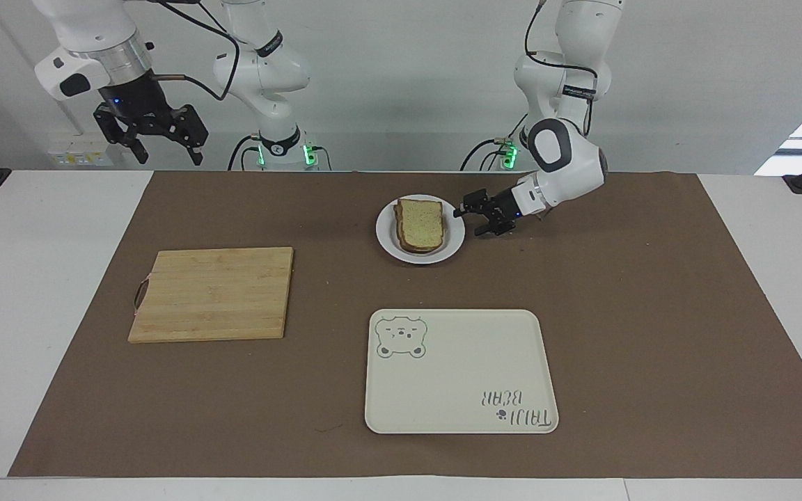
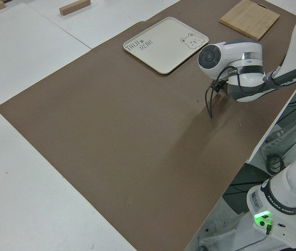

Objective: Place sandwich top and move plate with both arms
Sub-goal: 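Grip the white plate rim with the left gripper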

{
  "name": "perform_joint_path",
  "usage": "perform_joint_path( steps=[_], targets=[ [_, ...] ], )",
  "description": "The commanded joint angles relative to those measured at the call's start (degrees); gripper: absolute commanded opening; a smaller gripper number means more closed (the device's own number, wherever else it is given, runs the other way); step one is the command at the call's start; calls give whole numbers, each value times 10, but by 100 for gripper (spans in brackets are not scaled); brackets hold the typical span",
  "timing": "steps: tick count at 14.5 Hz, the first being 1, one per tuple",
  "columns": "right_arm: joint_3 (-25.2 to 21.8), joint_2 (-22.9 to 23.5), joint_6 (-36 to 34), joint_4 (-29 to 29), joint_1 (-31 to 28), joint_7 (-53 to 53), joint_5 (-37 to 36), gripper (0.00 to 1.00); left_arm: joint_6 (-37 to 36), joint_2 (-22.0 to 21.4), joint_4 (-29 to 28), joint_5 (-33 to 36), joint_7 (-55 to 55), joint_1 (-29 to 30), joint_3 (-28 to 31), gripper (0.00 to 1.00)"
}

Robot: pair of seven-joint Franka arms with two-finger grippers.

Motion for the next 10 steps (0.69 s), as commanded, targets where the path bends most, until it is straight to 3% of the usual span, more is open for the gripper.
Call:
perform_joint_path(
  steps=[1, 3, 6, 7, 10],
  targets=[
    [3, -4, 1, 1, -1, -13, -10, 100, 16, 20, -5, -44, 48, -18, 8, 100],
    [0, -4, 1, 1, -2, -17, -5, 100, 15, 21, -5, -45, 49, -18, 9, 71],
    [3, -5, -4, 1, 1, -17, -4, 100, 15, 21, -5, -45, 49, -18, 9, 13],
    [3, -5, -3, 1, 1, -17, -5, 100, 15, 21, -5, -45, 49, -18, 9, 2],
    [1, -5, -4, 1, -3, -17, -5, 100, 14, 20, -5, -45, 48, -18, 9, 0]
  ],
)
